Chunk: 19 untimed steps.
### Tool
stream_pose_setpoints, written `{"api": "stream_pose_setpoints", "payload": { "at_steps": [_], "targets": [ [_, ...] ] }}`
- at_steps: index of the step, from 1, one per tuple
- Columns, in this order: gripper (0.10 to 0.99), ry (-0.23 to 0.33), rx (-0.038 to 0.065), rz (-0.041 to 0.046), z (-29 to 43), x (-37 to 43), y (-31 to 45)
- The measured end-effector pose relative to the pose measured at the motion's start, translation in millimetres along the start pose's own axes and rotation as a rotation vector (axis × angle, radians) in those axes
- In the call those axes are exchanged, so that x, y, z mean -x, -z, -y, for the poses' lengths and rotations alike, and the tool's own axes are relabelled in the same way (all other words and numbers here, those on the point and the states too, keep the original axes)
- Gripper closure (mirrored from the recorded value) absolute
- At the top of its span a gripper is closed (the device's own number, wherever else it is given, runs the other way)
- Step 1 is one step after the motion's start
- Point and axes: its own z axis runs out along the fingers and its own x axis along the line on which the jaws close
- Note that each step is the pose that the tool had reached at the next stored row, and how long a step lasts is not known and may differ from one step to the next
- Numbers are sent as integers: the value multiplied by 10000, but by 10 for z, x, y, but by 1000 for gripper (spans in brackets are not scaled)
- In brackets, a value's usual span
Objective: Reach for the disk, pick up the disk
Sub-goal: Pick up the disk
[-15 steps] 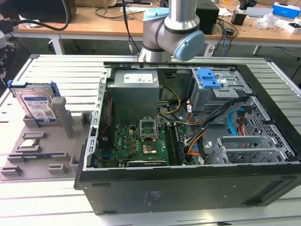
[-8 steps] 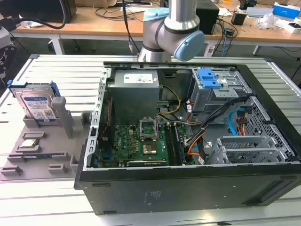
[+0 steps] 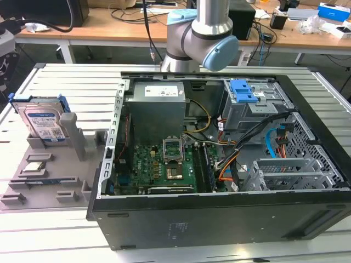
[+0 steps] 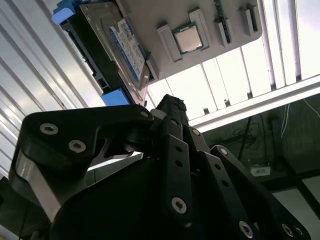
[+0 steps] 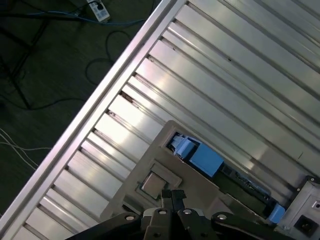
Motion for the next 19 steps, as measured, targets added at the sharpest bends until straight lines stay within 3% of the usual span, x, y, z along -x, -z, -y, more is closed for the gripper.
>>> {"api": "stream_pose_setpoints", "payload": {
  "at_steps": [19],
  "targets": [
    [980,2194,-1,-84,0,0,0]
  ]
}}
